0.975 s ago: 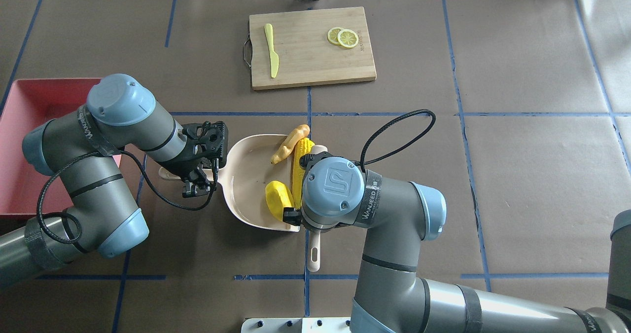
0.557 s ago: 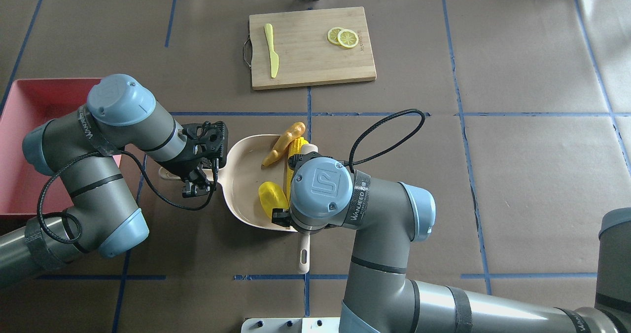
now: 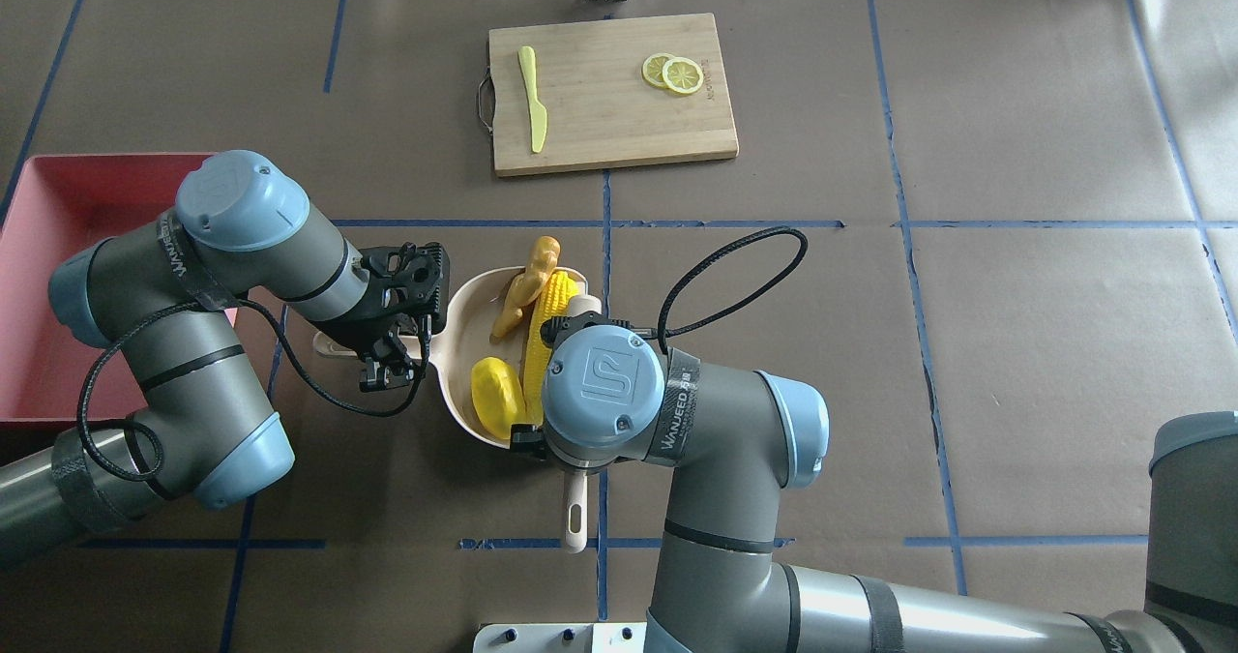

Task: Sweep and dump trash into bin
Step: 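Push the brush further into the dustpan, then lift it away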

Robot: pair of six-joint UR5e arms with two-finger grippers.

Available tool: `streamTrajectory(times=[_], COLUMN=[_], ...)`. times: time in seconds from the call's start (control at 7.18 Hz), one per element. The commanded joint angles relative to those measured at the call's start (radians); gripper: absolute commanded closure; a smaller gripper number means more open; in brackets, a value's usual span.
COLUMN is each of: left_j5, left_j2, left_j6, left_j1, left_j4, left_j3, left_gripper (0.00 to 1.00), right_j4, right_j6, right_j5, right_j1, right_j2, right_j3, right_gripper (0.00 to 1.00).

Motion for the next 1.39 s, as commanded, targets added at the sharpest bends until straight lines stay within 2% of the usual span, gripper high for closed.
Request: streamTrajectory(times=[0.0,0.98,1.25], left_j5=[0.002,0.000,0.000], left_j2=[0.000,0.000,0.000], left_j6=[0.000,0.000,0.000], left_j1=[0.001,-0.001,0.000], left_j4=[0.000,0.000,0.000], left_j3=[0.000,0.003,0.003], left_gripper=[0.99,0.99,0.99], right_j4=[0.001,0.001,0.007], right_j6=[0.000,-0.001,0.002], right_j5=[-0.005,-0.031,-0.068], right_j1=[-0.013,-0.046,-0.045], right_j2=[0.022,0.027,0.023], right_j3=[-0.014,0.005,0.024], right_gripper=[1.00,1.00,1.00])
